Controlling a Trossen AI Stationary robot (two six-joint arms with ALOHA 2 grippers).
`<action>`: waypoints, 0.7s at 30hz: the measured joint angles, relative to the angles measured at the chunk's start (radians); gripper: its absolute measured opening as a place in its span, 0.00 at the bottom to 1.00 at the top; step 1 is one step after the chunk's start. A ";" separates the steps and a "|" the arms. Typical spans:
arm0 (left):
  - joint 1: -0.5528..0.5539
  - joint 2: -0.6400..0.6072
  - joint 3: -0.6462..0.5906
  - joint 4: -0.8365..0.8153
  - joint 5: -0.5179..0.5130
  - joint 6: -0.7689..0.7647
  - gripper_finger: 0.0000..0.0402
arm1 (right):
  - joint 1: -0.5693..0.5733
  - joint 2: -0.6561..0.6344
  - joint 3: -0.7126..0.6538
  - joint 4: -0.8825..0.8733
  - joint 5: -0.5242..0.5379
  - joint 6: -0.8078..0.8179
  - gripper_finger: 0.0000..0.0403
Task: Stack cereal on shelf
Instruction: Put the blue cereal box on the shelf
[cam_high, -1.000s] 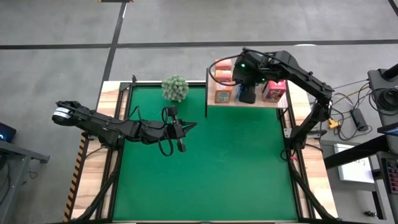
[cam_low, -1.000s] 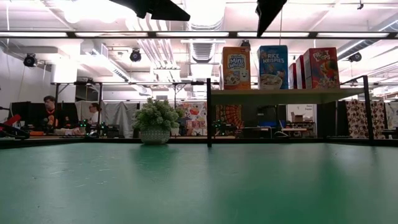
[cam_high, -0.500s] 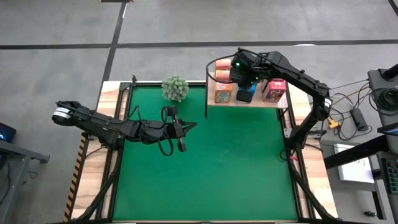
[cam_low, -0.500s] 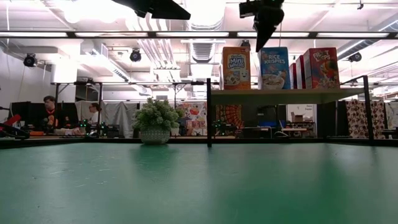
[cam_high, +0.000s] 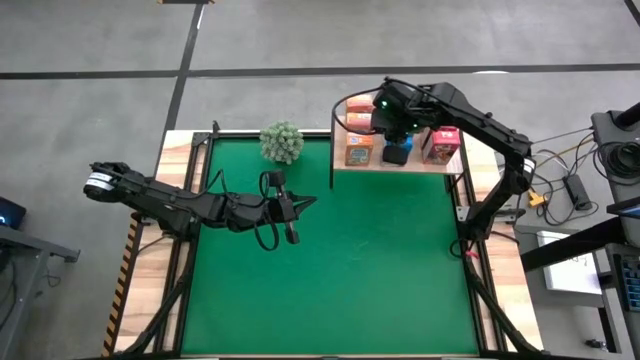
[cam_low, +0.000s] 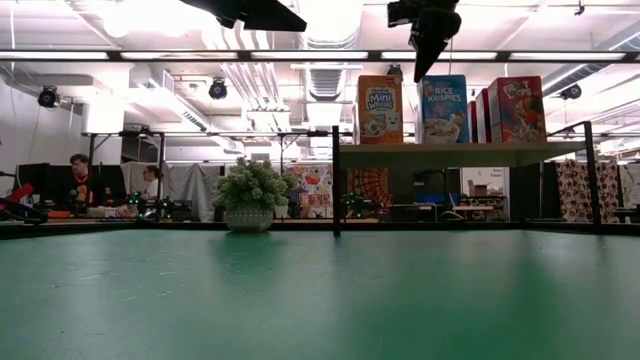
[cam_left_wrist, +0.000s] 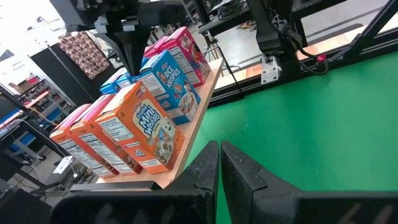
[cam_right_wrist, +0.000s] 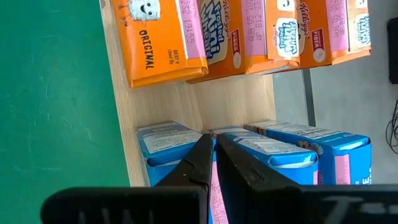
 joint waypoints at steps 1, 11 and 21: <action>0.000 0.000 0.000 0.000 0.000 0.000 0.00 | 0.000 -0.001 0.000 0.000 0.000 0.000 0.03; 0.000 0.000 0.000 0.000 0.000 0.000 0.00 | 0.000 -0.002 0.000 -0.029 0.002 -0.016 0.03; 0.000 0.001 0.000 0.001 0.000 0.000 0.00 | 0.000 -0.002 0.000 -0.037 0.028 -0.021 0.03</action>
